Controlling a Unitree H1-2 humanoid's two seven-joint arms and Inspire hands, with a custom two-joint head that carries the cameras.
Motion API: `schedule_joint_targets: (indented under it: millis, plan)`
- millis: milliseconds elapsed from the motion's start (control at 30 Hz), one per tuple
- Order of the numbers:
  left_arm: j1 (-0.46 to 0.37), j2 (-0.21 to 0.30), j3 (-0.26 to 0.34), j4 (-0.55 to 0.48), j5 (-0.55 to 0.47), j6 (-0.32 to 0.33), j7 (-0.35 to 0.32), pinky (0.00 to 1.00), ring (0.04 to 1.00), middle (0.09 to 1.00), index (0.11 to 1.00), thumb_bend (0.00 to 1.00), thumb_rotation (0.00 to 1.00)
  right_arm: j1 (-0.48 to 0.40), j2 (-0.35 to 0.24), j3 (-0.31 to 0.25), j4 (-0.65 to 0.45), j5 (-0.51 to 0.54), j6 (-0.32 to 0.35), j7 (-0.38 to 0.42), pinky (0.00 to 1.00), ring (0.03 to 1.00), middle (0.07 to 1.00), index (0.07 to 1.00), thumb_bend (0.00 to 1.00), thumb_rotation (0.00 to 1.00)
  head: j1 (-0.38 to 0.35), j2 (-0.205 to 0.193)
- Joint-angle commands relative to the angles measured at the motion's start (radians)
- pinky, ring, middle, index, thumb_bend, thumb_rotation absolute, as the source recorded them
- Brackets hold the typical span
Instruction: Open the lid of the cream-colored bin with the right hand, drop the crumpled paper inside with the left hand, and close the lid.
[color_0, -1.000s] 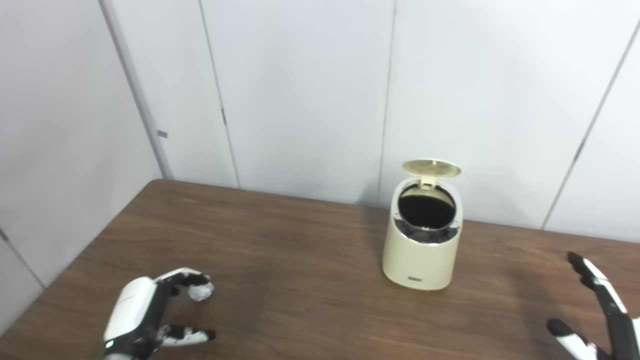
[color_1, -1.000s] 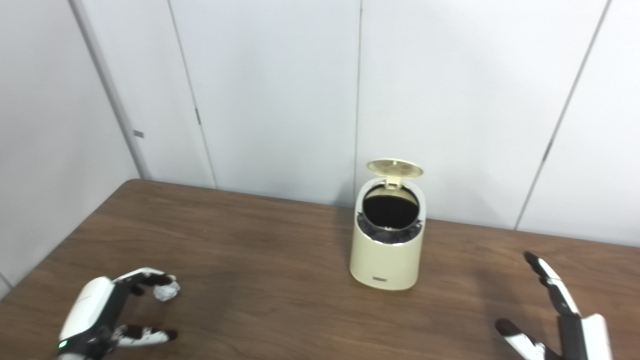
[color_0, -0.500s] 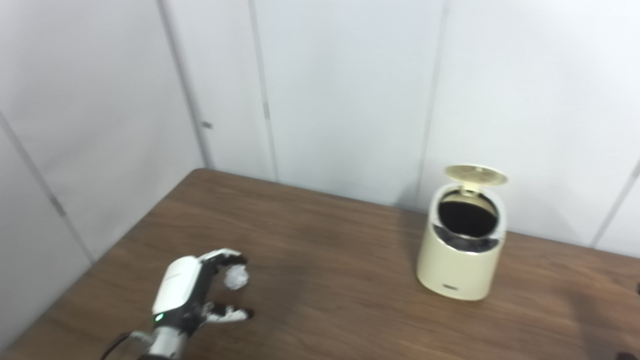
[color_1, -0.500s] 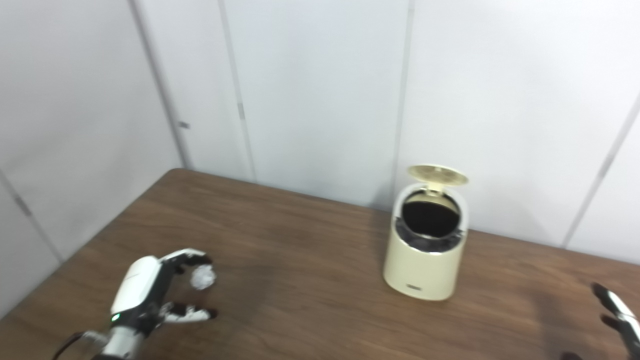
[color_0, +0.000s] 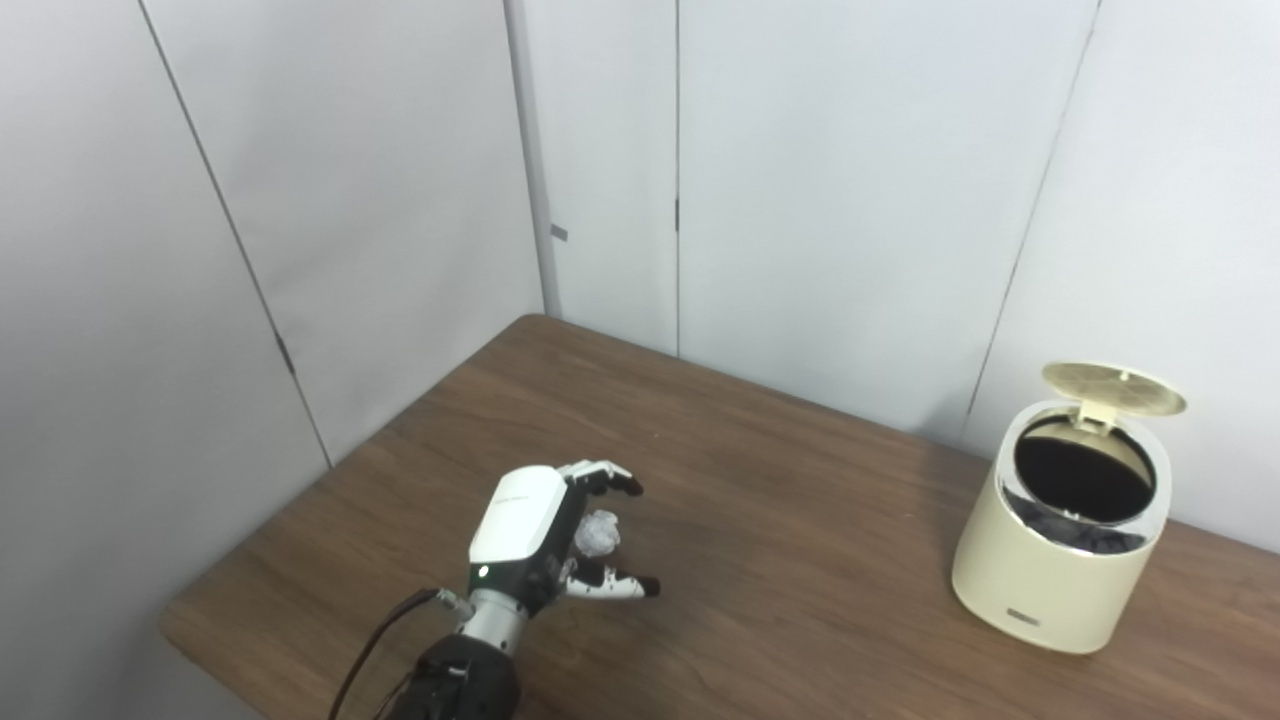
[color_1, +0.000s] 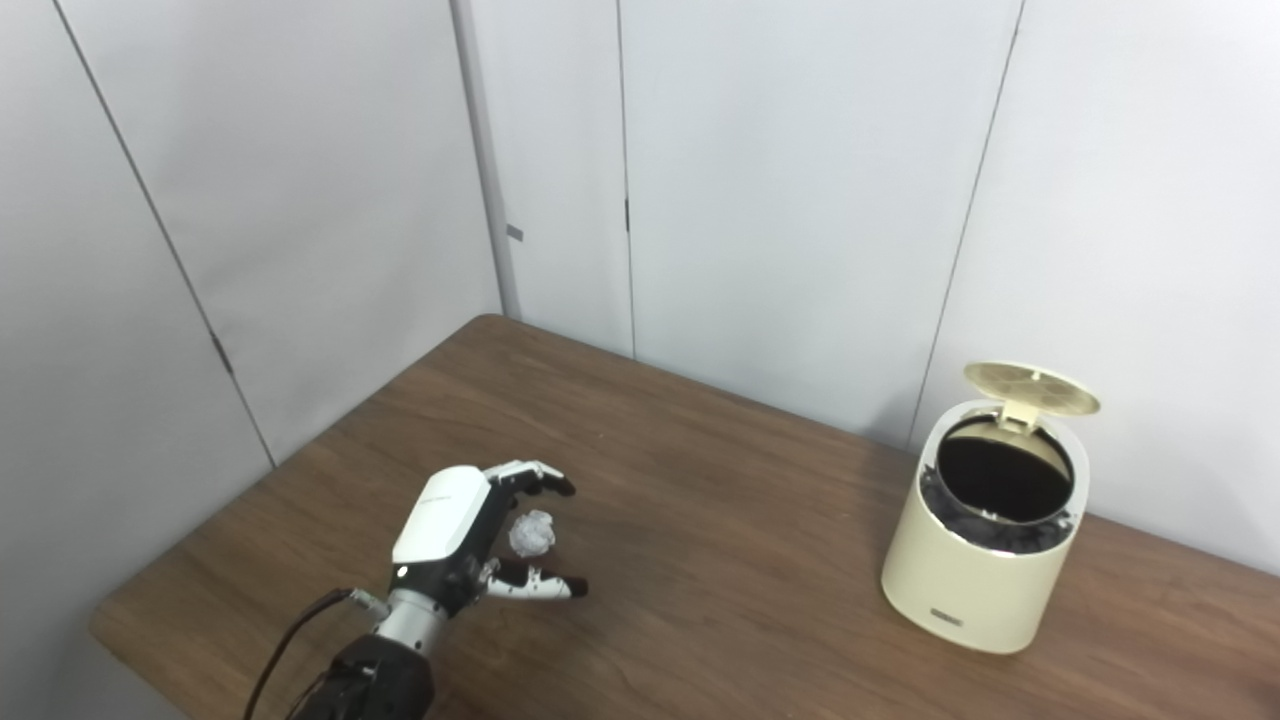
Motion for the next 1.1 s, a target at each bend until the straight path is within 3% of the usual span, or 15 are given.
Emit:
schedule_joint_targets:
  millis: [0,333,500,900,1067]
  plan:
    - [-0.032,0.021,0.003,0.003,-0.001,-0.005,0.033,0.62,0.708,0.731,0.669,1.00,0.22,0.021,-0.045,-0.021,0.054,-0.001,-0.046,-0.001,0.81,0.848,0.849,0.854,0.83,0.93,0.000,0.000]
    - [-0.057,0.060,0.009,0.099,-0.030,-0.027,0.070,0.62,0.700,0.716,0.670,1.00,0.20,0.023,-0.041,-0.017,0.052,0.022,-0.049,0.008,0.79,0.853,0.848,0.850,0.84,0.92,-0.008,0.002]
    - [-0.060,0.078,0.004,0.108,-0.035,0.001,0.063,0.60,0.691,0.715,0.678,1.00,0.22,0.029,-0.035,-0.018,0.031,0.014,-0.028,0.008,0.76,0.852,0.847,0.845,0.85,0.92,-0.013,0.004]
    - [-0.040,0.112,-0.012,0.070,-0.056,0.053,-0.013,0.58,0.656,0.674,0.661,1.00,0.08,0.030,-0.031,-0.018,0.021,0.006,-0.029,0.006,0.75,0.843,0.842,0.845,0.86,0.93,-0.024,0.009]
    - [-0.036,0.110,-0.019,0.075,-0.078,0.088,-0.051,0.54,0.598,0.631,0.637,1.00,0.09,0.038,-0.031,-0.020,0.003,-0.010,-0.012,0.005,0.76,0.849,0.847,0.851,0.86,0.94,-0.034,0.013]
